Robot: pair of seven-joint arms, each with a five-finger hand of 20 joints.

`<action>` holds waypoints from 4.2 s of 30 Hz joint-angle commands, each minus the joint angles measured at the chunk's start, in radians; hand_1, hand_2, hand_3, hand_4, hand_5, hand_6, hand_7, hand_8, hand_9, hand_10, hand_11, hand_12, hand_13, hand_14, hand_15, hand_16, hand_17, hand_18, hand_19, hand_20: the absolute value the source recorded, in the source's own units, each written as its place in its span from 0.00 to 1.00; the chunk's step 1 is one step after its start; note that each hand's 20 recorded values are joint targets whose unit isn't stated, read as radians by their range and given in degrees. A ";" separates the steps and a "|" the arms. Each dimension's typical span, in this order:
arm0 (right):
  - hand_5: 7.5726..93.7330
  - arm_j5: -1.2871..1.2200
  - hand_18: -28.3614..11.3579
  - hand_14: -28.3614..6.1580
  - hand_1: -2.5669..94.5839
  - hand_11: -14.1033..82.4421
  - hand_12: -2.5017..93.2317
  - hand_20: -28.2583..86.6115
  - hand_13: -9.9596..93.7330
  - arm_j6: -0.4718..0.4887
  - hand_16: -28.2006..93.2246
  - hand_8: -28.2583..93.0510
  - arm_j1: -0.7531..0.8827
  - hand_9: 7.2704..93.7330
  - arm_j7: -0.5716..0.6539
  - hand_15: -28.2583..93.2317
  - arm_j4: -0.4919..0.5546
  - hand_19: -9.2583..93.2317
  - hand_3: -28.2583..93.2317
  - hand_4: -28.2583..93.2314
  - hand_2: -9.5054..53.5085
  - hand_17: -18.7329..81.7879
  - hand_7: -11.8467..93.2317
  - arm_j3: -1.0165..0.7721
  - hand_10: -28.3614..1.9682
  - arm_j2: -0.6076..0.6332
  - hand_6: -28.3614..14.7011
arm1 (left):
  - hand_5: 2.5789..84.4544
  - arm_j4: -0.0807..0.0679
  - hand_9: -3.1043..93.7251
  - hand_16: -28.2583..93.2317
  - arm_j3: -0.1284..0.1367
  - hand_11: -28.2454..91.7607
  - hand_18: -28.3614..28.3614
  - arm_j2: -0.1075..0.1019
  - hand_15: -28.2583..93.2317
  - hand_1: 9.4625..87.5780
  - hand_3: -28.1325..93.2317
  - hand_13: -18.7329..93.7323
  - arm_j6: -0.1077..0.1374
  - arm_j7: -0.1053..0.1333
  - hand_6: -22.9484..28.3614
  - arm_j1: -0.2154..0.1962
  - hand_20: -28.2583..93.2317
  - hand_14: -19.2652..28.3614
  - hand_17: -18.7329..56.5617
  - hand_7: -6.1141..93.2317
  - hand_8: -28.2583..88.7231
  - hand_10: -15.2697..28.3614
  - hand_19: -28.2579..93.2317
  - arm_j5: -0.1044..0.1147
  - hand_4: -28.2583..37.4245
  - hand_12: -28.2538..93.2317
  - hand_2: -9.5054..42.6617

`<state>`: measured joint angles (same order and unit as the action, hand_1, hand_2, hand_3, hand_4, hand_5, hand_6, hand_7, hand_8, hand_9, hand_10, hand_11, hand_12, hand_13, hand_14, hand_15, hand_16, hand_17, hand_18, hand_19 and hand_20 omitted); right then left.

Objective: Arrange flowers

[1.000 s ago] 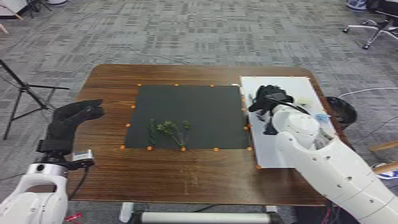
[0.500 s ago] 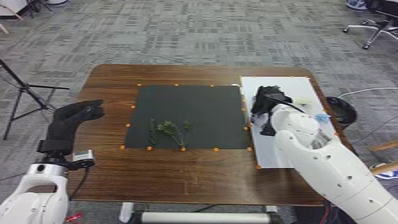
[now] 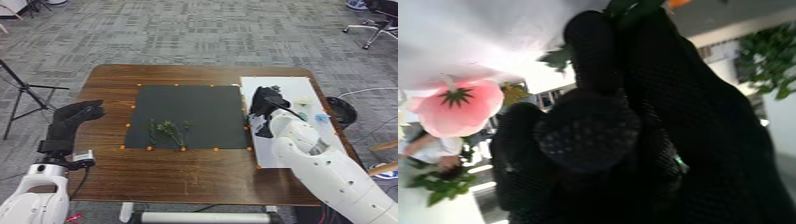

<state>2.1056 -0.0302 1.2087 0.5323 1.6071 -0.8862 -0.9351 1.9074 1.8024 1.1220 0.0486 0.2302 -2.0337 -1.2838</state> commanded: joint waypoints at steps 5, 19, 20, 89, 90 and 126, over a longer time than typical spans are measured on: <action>0.83 -0.096 0.45 0.77 0.66 0.31 0.46 0.64 1.00 -0.088 0.54 0.41 -0.045 0.97 -0.063 0.66 0.229 1.00 0.67 0.18 0.00 0.85 0.35 -0.005 0.57 0.077 0.59 | 0.62 0.010 0.58 0.24 0.003 0.45 0.76 0.000 0.51 0.29 0.77 0.55 0.002 -0.005 0.49 -0.008 0.42 0.81 0.37 0.23 0.18 0.68 0.39 -0.003 0.09 0.36 0.17; 0.69 0.023 0.40 0.67 0.45 0.36 0.29 0.66 0.93 0.355 0.53 0.23 -0.003 0.78 -0.025 0.68 0.215 0.99 0.71 0.18 0.00 0.79 0.29 -0.044 0.39 0.037 0.55 | 0.62 0.010 0.58 0.24 -0.002 0.45 0.76 -0.002 0.51 0.29 0.77 0.55 -0.001 -0.018 0.49 0.002 0.42 0.81 0.37 0.23 0.18 0.68 0.39 -0.004 0.09 0.36 0.17; 0.66 0.049 0.39 0.66 0.42 0.35 0.28 0.66 0.93 0.392 0.53 0.21 0.007 0.77 -0.024 0.68 0.210 0.99 0.72 0.18 0.00 0.79 0.28 -0.053 0.37 0.034 0.54 | 0.62 0.010 0.58 0.24 -0.001 0.45 0.76 -0.001 0.51 0.29 0.77 0.55 -0.004 -0.020 0.49 0.000 0.42 0.81 0.37 0.22 0.18 0.68 0.39 -0.005 0.09 0.36 0.17; 0.79 0.088 0.50 0.78 0.74 0.27 0.52 0.70 0.96 -0.131 0.55 0.40 -0.149 0.89 -0.661 0.69 0.193 0.99 0.67 0.16 0.00 0.83 0.35 0.327 0.58 0.209 0.57 | 0.63 0.008 0.58 0.24 -0.006 0.45 0.75 0.005 0.51 0.29 0.77 0.55 0.014 -0.007 0.49 0.004 0.42 0.81 0.38 0.22 0.18 0.69 0.38 0.004 0.09 0.36 0.17; 0.79 0.101 0.50 0.78 0.73 0.27 0.52 0.70 0.96 -0.114 0.55 0.40 -0.142 0.89 -0.663 0.69 0.187 0.99 0.67 0.16 0.00 0.83 0.35 0.322 0.59 0.204 0.58 | 0.63 0.010 0.58 0.24 -0.003 0.45 0.75 0.006 0.51 0.29 0.77 0.55 0.013 -0.008 0.49 0.001 0.42 0.81 0.38 0.22 0.18 0.68 0.38 0.004 0.09 0.36 0.17; 0.69 0.103 0.46 0.76 0.67 0.23 0.49 0.69 0.93 0.102 0.54 0.36 -0.117 0.83 -0.599 0.72 0.167 0.99 0.70 0.15 0.00 0.79 0.38 0.261 0.64 0.167 0.62 | 0.63 0.002 0.58 0.24 -0.009 0.45 0.75 0.005 0.51 0.29 0.77 0.55 -0.009 -0.017 0.49 0.014 0.42 0.81 0.38 0.22 0.18 0.68 0.38 -0.001 0.10 0.36 0.17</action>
<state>2.2031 0.0523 1.1002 -0.0741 1.7508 -0.6114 -0.7712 1.9092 1.7931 1.1232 0.0435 0.2153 -2.0215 -1.2858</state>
